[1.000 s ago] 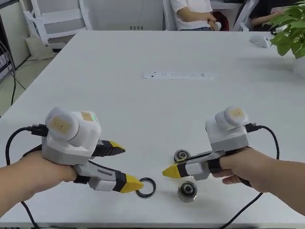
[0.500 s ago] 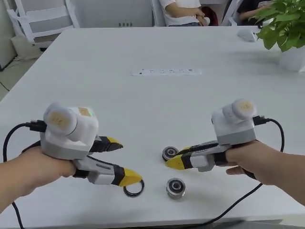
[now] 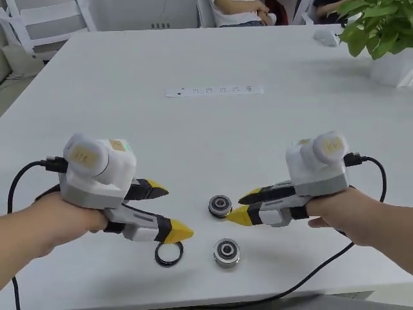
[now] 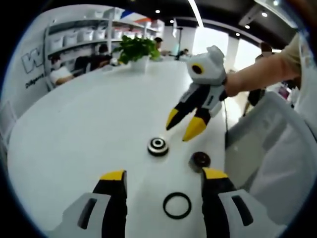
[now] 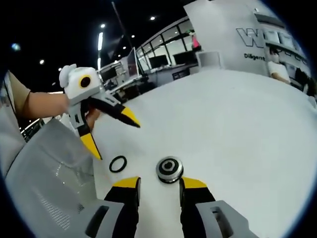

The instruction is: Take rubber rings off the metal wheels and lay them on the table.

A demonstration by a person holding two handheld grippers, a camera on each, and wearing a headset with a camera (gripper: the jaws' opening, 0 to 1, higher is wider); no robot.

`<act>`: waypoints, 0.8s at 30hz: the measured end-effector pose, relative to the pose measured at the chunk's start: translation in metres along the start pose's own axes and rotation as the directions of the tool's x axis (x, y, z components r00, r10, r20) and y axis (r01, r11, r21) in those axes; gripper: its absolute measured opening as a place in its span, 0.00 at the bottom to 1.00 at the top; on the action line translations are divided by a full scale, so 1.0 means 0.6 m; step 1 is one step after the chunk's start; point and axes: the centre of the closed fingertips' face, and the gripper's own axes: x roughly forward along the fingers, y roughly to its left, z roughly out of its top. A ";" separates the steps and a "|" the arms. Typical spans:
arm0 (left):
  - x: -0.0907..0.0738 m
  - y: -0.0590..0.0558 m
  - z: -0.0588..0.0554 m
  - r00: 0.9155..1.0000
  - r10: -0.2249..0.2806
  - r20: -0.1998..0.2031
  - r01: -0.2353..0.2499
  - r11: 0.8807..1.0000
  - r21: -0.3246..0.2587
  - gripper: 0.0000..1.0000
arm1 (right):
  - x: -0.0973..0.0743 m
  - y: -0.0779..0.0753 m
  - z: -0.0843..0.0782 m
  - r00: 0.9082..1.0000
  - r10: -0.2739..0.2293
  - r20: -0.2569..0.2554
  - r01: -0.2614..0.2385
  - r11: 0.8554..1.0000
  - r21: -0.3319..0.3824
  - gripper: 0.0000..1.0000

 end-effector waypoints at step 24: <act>0.056 0.010 0.023 1.000 -0.022 0.003 0.022 1.000 -0.006 0.55 | 0.019 -0.037 -0.023 1.000 -0.015 -0.013 0.013 0.990 -0.139 0.23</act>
